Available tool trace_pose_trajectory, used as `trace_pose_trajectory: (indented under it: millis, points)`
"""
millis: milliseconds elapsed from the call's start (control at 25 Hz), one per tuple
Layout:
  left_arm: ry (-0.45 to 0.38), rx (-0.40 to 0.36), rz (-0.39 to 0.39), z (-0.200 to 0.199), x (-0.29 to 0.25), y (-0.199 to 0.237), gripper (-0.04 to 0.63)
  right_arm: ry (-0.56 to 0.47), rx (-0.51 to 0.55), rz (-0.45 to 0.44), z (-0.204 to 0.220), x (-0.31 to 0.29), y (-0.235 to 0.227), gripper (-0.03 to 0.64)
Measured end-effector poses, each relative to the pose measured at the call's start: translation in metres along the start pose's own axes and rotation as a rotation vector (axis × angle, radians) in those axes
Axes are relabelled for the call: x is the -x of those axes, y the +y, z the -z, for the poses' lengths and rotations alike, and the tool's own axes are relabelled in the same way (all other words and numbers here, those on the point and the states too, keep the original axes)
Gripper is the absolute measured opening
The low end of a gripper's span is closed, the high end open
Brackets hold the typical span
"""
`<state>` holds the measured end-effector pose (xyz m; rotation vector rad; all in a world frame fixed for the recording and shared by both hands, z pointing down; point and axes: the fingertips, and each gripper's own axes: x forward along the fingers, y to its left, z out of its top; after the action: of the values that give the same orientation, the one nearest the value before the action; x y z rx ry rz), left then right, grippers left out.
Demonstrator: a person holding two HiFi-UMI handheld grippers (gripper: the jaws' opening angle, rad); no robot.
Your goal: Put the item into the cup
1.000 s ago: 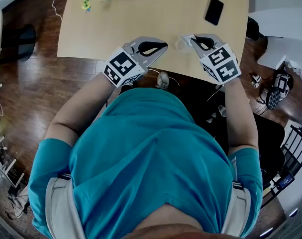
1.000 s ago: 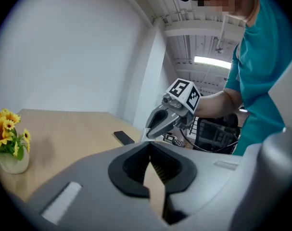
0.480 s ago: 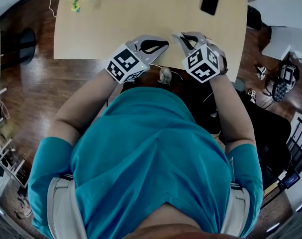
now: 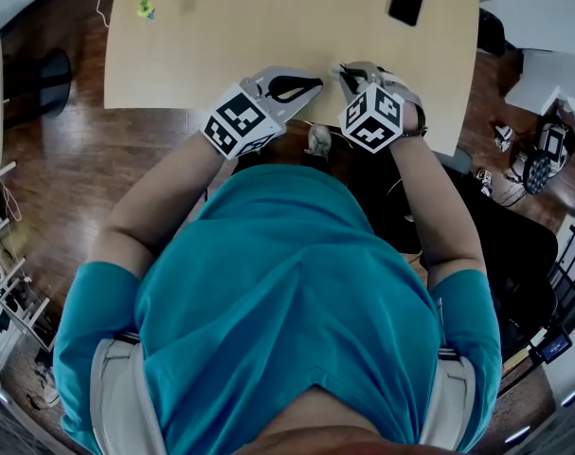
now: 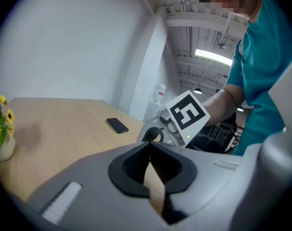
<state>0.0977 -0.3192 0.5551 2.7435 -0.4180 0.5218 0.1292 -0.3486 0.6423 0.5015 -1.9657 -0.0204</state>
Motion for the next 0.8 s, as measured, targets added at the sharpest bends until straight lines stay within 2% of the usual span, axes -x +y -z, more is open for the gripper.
trace_pose_trajectory:
  millis: [520, 720, 800]
  points:
    - [-0.003, 0.008, -0.013, 0.004, 0.008, 0.000, 0.005, 0.066, -0.004, -0.066, 0.006, -0.016, 0.003, 0.023]
    - [-0.013, 0.011, -0.025, 0.004, 0.016, 0.000, 0.005, 0.026, -0.052, -0.048, -0.005, -0.009, -0.006, 0.041]
    - [-0.021, 0.012, -0.030, 0.003, 0.020, 0.000, 0.005, 0.004, -0.061, -0.036, -0.012, -0.001, -0.011, 0.072]
